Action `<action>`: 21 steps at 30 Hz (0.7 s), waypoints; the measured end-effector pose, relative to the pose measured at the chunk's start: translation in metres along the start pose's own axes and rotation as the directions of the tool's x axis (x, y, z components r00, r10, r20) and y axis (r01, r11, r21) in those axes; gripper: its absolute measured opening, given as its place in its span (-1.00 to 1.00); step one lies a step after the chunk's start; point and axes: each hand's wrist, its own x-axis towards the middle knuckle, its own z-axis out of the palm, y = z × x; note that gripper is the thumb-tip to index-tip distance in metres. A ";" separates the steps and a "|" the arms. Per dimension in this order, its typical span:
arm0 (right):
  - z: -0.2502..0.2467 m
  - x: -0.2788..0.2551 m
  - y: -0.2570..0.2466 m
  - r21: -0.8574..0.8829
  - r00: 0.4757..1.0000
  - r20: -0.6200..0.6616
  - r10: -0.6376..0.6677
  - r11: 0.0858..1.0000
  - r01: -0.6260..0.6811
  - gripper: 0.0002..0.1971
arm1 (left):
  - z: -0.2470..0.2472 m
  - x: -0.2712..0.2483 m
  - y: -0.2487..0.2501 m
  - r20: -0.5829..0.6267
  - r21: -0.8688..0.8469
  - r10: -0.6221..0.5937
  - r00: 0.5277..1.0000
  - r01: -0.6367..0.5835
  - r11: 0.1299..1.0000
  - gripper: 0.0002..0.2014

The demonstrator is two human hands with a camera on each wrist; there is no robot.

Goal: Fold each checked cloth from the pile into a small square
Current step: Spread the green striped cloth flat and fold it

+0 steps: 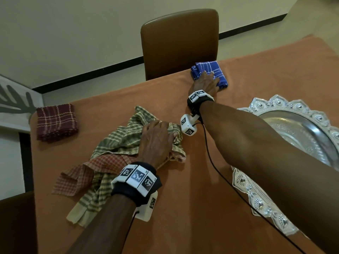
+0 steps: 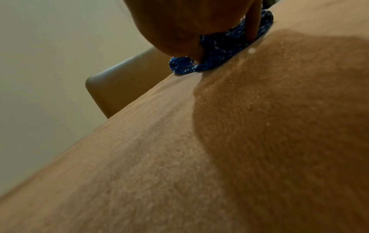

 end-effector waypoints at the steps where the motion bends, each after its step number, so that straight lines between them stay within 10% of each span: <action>1: -0.029 -0.026 0.004 0.034 0.998 -0.045 -0.042 0.998 0.044 -0.62 | 0.000 -0.002 0.000 0.007 -0.009 -0.005 1.000 0.005 1.000 -0.61; 12: -0.089 -0.063 -0.003 0.068 0.994 -0.049 -0.099 0.992 0.102 -0.32 | -0.003 -0.012 -0.002 -0.083 -0.068 -0.003 0.997 -0.002 0.998 -0.58; 17: -0.111 -0.124 -0.019 0.115 0.937 -0.195 -0.289 0.942 0.314 -0.60 | -0.021 -0.041 -0.015 -0.298 -0.094 -0.096 0.950 0.071 0.993 -0.60; 21: -0.102 -0.190 -0.016 0.397 0.886 -0.017 -0.463 0.810 0.431 -0.62 | -0.021 -0.073 -0.047 -0.270 -0.143 -0.242 0.932 0.209 0.967 -0.58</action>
